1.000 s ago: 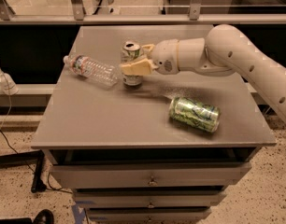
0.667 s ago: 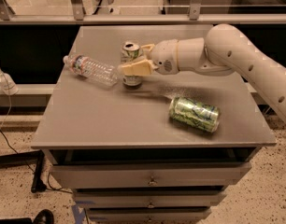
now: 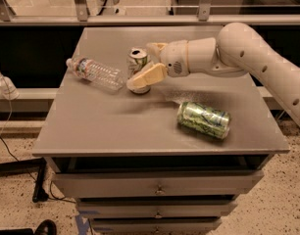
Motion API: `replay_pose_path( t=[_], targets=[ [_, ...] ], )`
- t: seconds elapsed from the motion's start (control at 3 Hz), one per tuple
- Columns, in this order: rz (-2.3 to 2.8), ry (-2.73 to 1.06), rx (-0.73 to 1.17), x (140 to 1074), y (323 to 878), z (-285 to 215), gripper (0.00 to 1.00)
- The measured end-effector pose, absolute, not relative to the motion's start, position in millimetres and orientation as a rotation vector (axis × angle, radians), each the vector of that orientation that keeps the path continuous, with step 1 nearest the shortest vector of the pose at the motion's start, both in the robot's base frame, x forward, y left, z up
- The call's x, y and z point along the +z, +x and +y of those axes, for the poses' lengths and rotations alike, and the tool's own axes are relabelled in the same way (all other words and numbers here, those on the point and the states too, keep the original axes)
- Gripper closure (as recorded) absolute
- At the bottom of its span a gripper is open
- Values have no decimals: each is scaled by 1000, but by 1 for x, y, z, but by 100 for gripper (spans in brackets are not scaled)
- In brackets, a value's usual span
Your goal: Move 7up can near water bottle
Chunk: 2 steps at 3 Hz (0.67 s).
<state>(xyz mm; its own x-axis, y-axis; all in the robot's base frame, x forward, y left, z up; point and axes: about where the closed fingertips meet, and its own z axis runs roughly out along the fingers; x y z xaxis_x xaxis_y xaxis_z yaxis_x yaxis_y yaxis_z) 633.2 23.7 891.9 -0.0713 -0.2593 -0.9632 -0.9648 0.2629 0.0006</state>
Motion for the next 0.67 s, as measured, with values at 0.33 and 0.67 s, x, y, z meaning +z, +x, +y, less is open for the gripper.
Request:
replay_pose_path(
  t=[0.33, 0.67],
  targets=[
    [1558, -1191, 884, 893, 633, 8, 0],
    [1595, -1178, 837, 890, 636, -42, 0]
  ],
)
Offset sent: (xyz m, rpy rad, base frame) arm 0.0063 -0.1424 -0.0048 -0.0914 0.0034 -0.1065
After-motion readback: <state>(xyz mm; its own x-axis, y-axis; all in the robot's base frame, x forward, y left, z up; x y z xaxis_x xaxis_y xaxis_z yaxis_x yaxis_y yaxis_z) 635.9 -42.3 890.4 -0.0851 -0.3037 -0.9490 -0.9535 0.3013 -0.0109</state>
